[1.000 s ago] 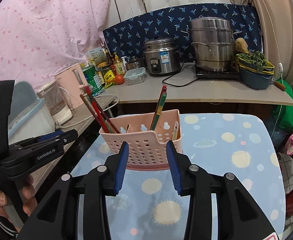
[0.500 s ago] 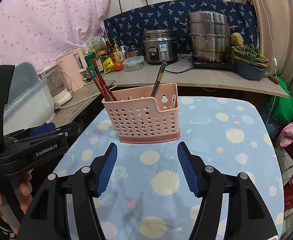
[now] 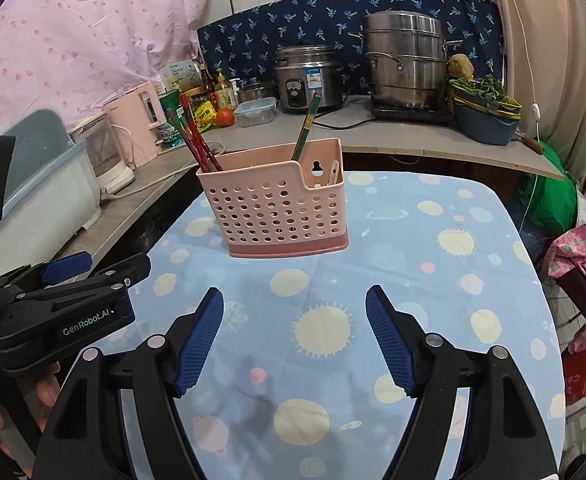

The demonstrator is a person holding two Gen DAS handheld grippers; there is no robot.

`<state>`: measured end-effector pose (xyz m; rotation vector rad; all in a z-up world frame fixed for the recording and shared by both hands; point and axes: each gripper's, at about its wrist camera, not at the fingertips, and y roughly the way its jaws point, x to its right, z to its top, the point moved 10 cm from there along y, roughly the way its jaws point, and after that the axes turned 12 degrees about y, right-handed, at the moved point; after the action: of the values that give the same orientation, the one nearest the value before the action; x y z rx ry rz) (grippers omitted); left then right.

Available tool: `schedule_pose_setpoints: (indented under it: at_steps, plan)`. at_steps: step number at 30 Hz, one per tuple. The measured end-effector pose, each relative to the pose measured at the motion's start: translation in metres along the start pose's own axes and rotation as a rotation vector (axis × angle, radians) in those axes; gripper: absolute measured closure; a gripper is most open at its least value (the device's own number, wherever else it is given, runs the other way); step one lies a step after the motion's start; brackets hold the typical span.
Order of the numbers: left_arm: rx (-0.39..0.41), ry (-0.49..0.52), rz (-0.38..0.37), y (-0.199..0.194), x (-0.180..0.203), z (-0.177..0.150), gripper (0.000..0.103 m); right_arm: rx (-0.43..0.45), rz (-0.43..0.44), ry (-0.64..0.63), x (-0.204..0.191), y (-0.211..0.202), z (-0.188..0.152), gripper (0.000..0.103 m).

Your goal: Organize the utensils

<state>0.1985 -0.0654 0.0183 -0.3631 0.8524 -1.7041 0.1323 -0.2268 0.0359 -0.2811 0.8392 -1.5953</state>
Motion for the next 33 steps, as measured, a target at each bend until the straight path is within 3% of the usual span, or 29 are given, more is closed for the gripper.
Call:
schedule_pose_setpoints:
  at_steps: [3, 6, 18, 20, 33]
  plan:
    - [-0.008, 0.001, 0.0, 0.0, 0.001, -0.005, 0.029, 0.002, -0.01, 0.008, 0.003, -0.002, -0.002, 0.03]
    - [-0.014, -0.002, 0.007, 0.0, 0.002, -0.01, 0.022, -0.005, -0.012, 0.007, 0.004, -0.003, -0.004, 0.019]
    - [-0.022, 0.009, 0.022, -0.001, 0.008, -0.02, 0.014, -0.002, -0.052, -0.004, 0.011, -0.004, -0.009, 0.015]
    - [-0.025, 0.01, 0.023, -0.001, 0.008, -0.021, 0.013, -0.01, -0.053, 0.0, 0.012, -0.002, -0.01, 0.005]
    - [-0.048, 0.004, 0.03, 0.008, 0.007, -0.026, 0.012, -0.007, -0.081, -0.01, 0.016, 0.005, -0.01, 0.006]
